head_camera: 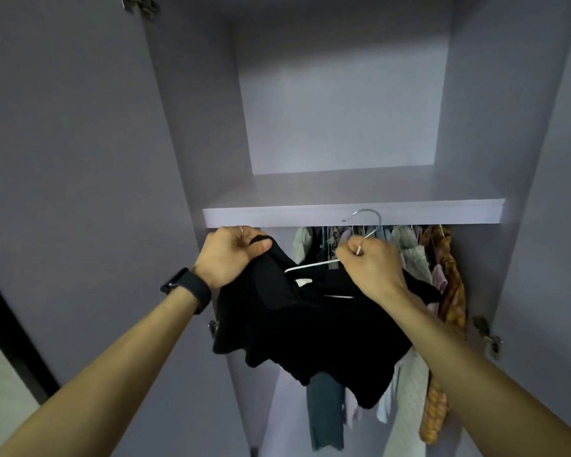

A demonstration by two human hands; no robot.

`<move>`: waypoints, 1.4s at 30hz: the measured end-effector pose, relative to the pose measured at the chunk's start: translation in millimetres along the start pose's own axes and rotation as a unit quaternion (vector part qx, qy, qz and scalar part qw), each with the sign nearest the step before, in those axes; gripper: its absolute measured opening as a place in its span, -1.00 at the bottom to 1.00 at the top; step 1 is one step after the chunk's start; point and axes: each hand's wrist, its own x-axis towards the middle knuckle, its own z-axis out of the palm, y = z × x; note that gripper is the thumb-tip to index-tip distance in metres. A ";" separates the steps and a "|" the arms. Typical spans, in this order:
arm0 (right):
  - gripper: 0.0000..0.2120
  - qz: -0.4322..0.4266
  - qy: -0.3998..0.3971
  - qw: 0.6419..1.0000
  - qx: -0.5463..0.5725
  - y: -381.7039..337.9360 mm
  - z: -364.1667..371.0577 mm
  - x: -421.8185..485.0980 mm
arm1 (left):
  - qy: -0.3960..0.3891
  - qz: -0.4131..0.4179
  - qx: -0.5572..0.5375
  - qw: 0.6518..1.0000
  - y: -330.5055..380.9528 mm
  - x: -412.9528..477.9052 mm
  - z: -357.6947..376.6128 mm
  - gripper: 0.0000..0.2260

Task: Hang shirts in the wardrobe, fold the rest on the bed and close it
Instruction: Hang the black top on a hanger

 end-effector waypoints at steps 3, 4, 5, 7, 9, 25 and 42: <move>-0.55 -0.017 -0.157 0.981 -0.113 -13.2 -3.3 14.0 | -0.011 0.000 -0.021 1.000 2.1 -0.2 16.5 -0.97; -0.54 -0.015 -0.158 0.981 -0.112 -14.6 -4.0 16.1 | -0.036 -0.005 -0.023 0.999 0.6 -1.5 22.1 -0.95; -0.52 -0.018 -0.129 0.986 -0.100 -16.6 -5.4 17.2 | -0.072 -0.009 -0.032 0.997 -1.1 -4.1 27.3 -0.89; -0.49 -0.027 -0.067 0.994 -0.081 -20.2 -8.7 18.3 | -0.141 -0.020 -0.042 0.989 -2.5 -11.1 36.8 -0.78; -0.47 -0.032 -0.076 0.993 -0.084 -22.7 -10.1 17.8 | -0.157 -0.009 -0.018 0.987 -3.2 -14.3 44.4 -0.76; -0.46 0.201 -0.249 0.943 0.090 48.3 -6.2 -47.6 | -0.074 0.131 0.216 0.965 -7.1 -21.1 62.4 -0.72; -0.59 0.082 -0.157 0.982 0.065 54.9 -24.7 -38.5 | -0.038 0.031 -0.009 0.999 2.7 -3.8 69.6 -0.78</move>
